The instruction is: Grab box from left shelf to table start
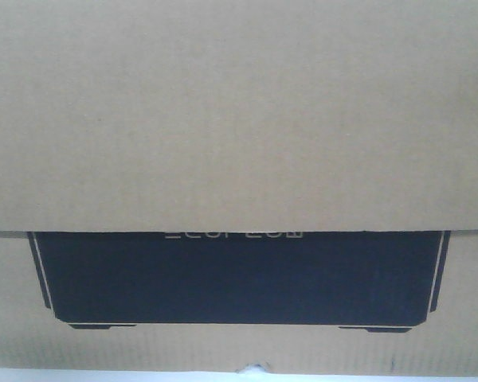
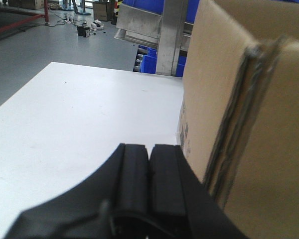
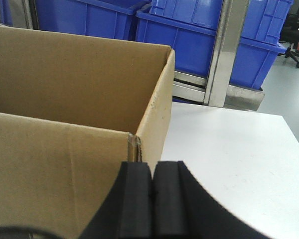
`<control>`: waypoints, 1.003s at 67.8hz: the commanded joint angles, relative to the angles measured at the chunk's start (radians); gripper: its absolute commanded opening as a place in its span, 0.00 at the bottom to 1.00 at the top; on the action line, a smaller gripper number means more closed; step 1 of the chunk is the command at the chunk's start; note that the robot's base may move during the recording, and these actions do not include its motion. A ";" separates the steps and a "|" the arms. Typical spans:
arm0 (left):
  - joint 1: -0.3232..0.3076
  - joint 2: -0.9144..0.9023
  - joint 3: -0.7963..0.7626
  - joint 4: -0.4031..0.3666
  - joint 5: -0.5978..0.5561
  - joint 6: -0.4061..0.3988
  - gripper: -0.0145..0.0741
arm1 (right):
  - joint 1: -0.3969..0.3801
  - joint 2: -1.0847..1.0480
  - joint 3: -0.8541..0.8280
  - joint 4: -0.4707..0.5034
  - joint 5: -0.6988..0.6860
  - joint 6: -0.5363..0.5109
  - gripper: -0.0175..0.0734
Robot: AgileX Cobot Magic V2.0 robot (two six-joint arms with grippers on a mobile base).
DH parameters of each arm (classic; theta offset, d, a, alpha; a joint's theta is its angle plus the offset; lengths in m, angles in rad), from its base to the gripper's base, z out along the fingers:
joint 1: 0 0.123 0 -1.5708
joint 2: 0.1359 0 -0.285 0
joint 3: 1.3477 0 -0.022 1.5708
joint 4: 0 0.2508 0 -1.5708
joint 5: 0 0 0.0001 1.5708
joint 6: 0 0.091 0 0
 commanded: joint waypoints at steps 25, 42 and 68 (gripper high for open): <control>0.004 -0.014 0.094 -0.013 -0.241 0.000 0.06 | -0.001 -0.002 -0.024 -0.001 -0.092 -0.003 0.25; 0.004 -0.014 0.094 -0.013 -0.241 0.000 0.06 | -0.001 -0.002 -0.024 -0.001 -0.092 -0.003 0.25; 0.004 -0.014 0.094 -0.013 -0.241 0.000 0.06 | -0.004 -0.002 -0.002 -0.029 -0.131 0.000 0.25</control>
